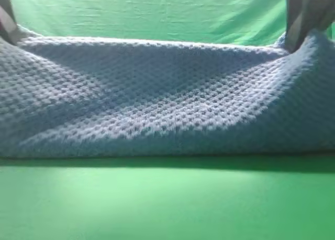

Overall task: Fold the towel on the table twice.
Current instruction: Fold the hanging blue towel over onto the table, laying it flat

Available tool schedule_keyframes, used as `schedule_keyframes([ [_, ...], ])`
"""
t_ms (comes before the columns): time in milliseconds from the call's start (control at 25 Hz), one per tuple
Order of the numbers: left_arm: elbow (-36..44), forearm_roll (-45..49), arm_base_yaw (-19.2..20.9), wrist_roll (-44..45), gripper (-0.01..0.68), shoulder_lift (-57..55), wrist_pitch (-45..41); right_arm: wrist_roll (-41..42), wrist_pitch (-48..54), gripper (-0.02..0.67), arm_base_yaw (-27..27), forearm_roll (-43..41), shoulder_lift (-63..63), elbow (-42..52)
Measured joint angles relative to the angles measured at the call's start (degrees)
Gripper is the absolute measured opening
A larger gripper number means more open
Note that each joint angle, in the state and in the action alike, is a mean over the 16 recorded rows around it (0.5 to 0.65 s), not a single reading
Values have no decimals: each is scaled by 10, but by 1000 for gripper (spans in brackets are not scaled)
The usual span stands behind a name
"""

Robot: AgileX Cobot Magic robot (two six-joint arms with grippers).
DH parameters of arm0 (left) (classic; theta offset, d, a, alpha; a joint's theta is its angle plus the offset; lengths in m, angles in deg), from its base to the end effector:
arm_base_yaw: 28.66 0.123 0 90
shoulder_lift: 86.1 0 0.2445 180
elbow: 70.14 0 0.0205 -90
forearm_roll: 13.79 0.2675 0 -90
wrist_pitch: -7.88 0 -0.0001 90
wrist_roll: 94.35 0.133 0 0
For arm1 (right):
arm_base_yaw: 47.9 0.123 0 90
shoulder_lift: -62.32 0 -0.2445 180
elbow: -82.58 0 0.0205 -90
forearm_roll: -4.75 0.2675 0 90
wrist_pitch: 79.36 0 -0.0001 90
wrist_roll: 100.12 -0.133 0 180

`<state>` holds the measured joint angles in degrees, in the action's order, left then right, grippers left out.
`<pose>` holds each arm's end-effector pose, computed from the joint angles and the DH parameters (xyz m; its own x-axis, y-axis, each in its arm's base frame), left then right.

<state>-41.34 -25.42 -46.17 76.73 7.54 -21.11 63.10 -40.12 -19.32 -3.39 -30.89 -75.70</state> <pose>0.2952 -0.1068 0.1652 -0.8419 -0.0763 -0.5342 0.0834 0.9596 -0.2685 0.2895 0.1441 0.1540 -0.8556 -0.2602 -0.4474 -0.2914 0.9566 0.0008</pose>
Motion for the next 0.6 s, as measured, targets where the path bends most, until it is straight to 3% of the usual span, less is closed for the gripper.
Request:
schedule_keyframes([
  [600,-88,69,1,-37,0,-170,127,21,-93,0,-43,-25,-183,-136],
])
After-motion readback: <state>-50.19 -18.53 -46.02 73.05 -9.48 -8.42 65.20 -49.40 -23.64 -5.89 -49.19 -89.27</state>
